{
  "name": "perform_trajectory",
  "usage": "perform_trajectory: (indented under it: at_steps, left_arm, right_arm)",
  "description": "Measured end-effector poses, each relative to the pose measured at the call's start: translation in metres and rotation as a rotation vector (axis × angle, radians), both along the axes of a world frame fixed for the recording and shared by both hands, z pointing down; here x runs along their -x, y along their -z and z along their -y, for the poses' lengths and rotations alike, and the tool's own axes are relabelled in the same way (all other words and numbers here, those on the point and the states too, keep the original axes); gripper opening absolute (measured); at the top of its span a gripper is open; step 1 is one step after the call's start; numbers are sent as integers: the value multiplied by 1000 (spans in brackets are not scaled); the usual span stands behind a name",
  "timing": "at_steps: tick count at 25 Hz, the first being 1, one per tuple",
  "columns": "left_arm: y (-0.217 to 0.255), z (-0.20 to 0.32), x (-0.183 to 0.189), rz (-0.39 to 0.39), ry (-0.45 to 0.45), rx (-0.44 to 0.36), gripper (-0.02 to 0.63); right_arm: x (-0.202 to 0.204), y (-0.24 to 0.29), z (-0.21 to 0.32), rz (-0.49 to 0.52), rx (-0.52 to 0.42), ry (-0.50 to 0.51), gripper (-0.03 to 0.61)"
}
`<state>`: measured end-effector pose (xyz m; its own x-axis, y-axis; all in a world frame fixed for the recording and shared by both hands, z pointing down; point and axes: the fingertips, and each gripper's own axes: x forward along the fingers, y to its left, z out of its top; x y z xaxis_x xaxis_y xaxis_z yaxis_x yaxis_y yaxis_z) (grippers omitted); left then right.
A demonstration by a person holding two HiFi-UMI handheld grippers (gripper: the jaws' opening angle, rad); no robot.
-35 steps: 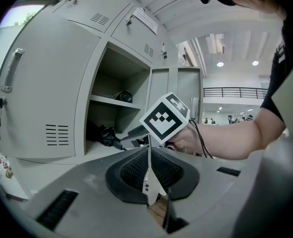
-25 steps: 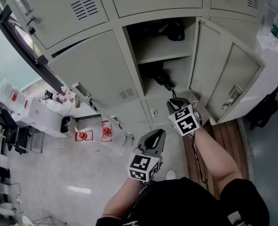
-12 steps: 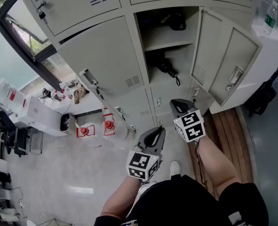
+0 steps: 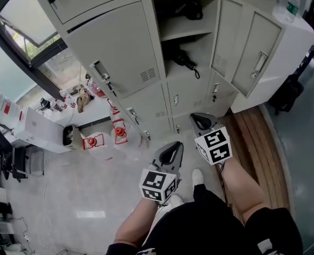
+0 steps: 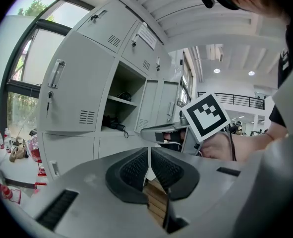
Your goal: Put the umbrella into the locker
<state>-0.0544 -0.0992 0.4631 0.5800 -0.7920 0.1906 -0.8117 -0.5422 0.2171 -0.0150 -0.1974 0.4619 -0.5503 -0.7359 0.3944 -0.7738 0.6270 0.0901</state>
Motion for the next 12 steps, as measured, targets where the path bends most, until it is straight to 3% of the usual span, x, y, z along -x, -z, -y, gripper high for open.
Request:
perform_trajectory:
  at_steps: [12]
  left_arm:
    - [-10, -43, 2, -19, -41, 11, 29]
  right_arm:
    - [-5, -11, -63, 45, 37, -59, 54]
